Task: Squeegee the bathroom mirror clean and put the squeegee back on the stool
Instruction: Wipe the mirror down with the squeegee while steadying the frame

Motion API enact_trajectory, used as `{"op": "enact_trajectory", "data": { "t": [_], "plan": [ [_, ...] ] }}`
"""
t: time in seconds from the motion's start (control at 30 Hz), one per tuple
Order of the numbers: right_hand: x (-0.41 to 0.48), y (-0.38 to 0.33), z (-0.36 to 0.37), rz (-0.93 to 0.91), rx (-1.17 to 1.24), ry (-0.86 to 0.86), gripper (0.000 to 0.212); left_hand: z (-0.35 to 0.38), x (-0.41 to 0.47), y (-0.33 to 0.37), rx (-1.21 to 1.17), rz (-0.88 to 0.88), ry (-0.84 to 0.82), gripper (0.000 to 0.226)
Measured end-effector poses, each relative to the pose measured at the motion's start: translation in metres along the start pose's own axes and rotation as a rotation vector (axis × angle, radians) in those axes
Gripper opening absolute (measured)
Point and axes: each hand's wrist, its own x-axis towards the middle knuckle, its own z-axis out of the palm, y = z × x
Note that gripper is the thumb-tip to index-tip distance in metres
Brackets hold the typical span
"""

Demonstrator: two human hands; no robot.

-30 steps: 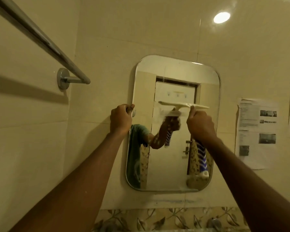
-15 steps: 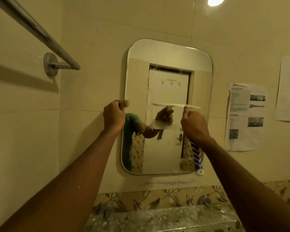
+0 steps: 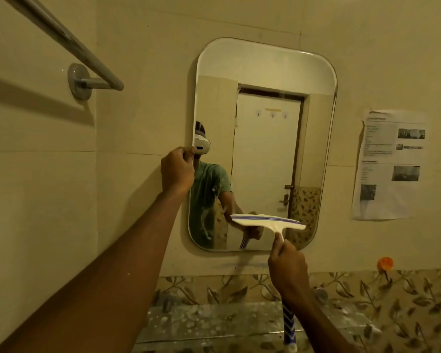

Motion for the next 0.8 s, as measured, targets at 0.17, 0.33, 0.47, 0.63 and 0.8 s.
{"op": "enact_trajectory", "data": {
  "t": [0.17, 0.33, 0.47, 0.63, 0.8],
  "plan": [
    [0.037, -0.028, -0.021, -0.148, 0.029, 0.045, 0.049, 0.000, -0.006, -0.002, -0.009, 0.004, 0.000, 0.036],
    [0.066, -0.044, -0.023, -0.167, 0.052, 0.148, 0.050, 0.001, -0.006, -0.002, -0.002, 0.010, 0.013, 0.037],
    [0.019, -0.005, 0.008, -0.075, 0.085, 0.048, 0.046, 0.003, -0.004, -0.007, -0.009, 0.004, 0.012, 0.038],
    [-0.024, 0.028, 0.032, 0.014, 0.041, -0.032, 0.047, 0.003, -0.007, -0.003, -0.002, 0.007, 0.021, 0.038],
    [0.006, 0.000, 0.006, -0.060, 0.081, 0.004, 0.047, 0.003, -0.006, -0.005, -0.015, 0.012, 0.029, 0.039]
  ]
}}
